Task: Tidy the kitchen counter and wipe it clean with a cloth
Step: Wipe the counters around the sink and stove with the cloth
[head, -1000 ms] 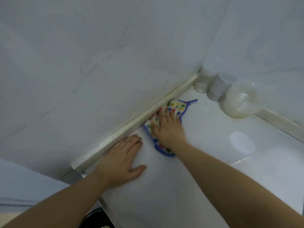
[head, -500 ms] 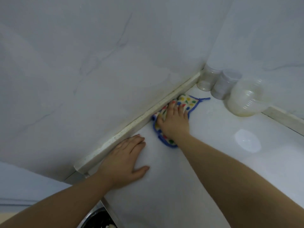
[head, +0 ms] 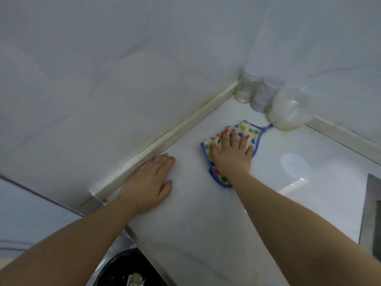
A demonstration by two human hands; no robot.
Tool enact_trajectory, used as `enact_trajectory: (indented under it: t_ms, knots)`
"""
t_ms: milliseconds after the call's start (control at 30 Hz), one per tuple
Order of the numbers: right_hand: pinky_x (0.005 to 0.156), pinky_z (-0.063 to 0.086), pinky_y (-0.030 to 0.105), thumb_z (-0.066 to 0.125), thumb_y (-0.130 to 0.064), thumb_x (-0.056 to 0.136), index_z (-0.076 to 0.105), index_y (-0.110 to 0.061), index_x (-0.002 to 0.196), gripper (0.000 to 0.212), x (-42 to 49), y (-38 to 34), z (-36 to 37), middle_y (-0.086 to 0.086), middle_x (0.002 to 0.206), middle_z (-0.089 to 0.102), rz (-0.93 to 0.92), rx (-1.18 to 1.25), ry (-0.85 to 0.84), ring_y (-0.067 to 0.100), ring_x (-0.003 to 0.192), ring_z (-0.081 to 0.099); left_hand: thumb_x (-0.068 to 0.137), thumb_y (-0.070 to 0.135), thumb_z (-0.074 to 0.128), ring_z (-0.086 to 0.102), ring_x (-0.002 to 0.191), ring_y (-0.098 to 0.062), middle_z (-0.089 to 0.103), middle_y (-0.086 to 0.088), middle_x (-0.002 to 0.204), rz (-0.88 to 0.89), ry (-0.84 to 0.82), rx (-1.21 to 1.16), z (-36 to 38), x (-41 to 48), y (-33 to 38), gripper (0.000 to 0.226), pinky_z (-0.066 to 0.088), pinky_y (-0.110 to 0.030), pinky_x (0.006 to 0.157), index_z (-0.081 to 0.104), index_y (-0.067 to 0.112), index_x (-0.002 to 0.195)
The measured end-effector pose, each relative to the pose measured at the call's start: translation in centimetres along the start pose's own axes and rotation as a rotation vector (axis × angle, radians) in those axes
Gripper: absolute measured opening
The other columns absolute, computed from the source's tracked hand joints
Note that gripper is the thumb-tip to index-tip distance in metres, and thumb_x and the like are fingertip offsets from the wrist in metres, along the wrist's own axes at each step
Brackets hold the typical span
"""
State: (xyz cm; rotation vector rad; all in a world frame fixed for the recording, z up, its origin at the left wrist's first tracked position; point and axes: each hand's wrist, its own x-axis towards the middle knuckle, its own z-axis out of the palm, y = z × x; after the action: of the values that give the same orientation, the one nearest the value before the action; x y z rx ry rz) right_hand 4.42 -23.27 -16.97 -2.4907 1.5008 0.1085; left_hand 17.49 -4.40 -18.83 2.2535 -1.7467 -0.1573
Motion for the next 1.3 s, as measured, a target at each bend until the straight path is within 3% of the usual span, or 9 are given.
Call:
enact_trajectory:
  t_ms: [133,200,300,467,700,967,1100,1167,1300]
  knots:
    - [0.116,-0.008,0.050,0.006,-0.055,0.092,-0.002,-0.022,0.151,0.069,-7.7,-2.7,2.2,0.003,0.160,-0.008,-0.286,-0.021,-0.004,0.032,0.146,-0.011,0.082,0.042,0.018,0.045,0.132,-0.028,0.046,-0.014,0.142,0.003,-0.023,0.093,-0.1,0.2,0.0,0.072,0.023,-0.035,0.111,0.046,0.003,0.136]
    - [0.116,-0.010,0.046,0.002,-0.057,0.088,-0.003,-0.024,0.151,0.072,-9.2,-2.7,2.8,-0.001,0.160,-0.008,-0.398,-0.045,-0.024,0.029,0.146,-0.013,0.082,0.031,0.031,0.062,0.112,-0.032,0.063,-0.015,0.123,0.038,-0.033,0.194,-0.2,0.2,0.0,0.057,0.047,-0.048,0.092,0.063,0.001,0.119]
    - [0.117,-0.007,0.043,0.021,-0.050,0.098,-0.003,-0.025,0.151,0.064,-8.3,-0.3,2.3,-0.001,0.160,-0.005,-0.314,-0.047,-0.001,0.027,0.147,-0.012,0.080,0.024,0.036,0.069,0.097,-0.032,0.070,-0.013,0.109,0.074,-0.004,0.336,-0.8,0.1,0.3,0.048,0.057,-0.046,0.073,0.071,0.003,0.105]
    - [0.117,-0.006,0.047,0.021,-0.047,0.099,0.001,-0.018,0.152,0.063,-11.3,1.1,2.5,0.007,0.160,-0.002,-0.008,0.019,0.076,0.034,0.146,-0.008,0.078,0.009,0.041,0.069,0.090,-0.039,0.070,-0.021,0.103,-0.019,0.017,0.387,0.0,-0.9,1.9,0.039,0.056,-0.050,0.064,0.068,-0.003,0.104]
    - [0.117,-0.012,0.041,0.023,-0.051,0.098,-0.003,-0.025,0.151,0.065,-17.1,-1.3,3.9,-0.002,0.160,-0.008,-0.352,0.035,-0.027,0.024,0.146,-0.015,0.080,0.015,0.035,0.070,0.085,-0.039,0.070,-0.022,0.098,0.006,0.085,0.223,0.0,-1.7,1.9,0.043,0.056,-0.049,0.066,0.070,-0.005,0.097]
    - [0.118,-0.006,0.046,0.023,-0.044,0.098,0.001,-0.020,0.152,0.063,-16.6,-0.8,3.7,0.007,0.160,-0.003,0.269,0.127,0.102,0.032,0.146,-0.009,0.080,0.018,0.034,0.069,0.083,-0.035,0.070,-0.021,0.090,0.022,0.087,0.135,0.0,-1.4,1.5,0.043,0.056,-0.041,0.065,0.070,-0.003,0.090]
    - [0.117,0.006,0.050,0.015,-0.046,0.090,0.023,-0.019,0.149,0.065,-17.8,-7.8,5.5,0.010,0.157,0.019,0.011,0.096,0.194,0.036,0.145,0.012,0.079,0.019,0.034,0.066,0.078,-0.033,0.066,-0.018,0.079,0.061,0.048,0.189,0.0,-1.1,1.1,0.038,0.053,-0.036,0.062,0.066,0.000,0.081]
    - [0.118,-0.002,0.043,0.008,-0.049,0.089,0.012,-0.024,0.151,0.066,-18.5,-7.3,5.3,0.003,0.160,0.008,-0.052,0.073,0.102,0.029,0.148,-0.001,0.079,0.018,0.033,0.066,0.076,-0.032,0.065,-0.017,0.077,0.079,0.027,0.179,-0.2,-1.2,1.0,0.037,0.051,-0.035,0.061,0.066,0.000,0.079]
    - [0.118,-0.008,0.037,0.008,-0.053,0.091,0.001,-0.027,0.151,0.065,-21.0,-1.0,4.8,-0.003,0.160,-0.004,0.181,0.087,0.068,0.021,0.147,-0.012,0.082,0.019,0.037,0.071,0.082,-0.029,0.073,-0.015,0.087,0.189,0.008,0.098,-0.3,-1.6,1.1,0.040,0.055,-0.041,0.069,0.072,0.001,0.083]
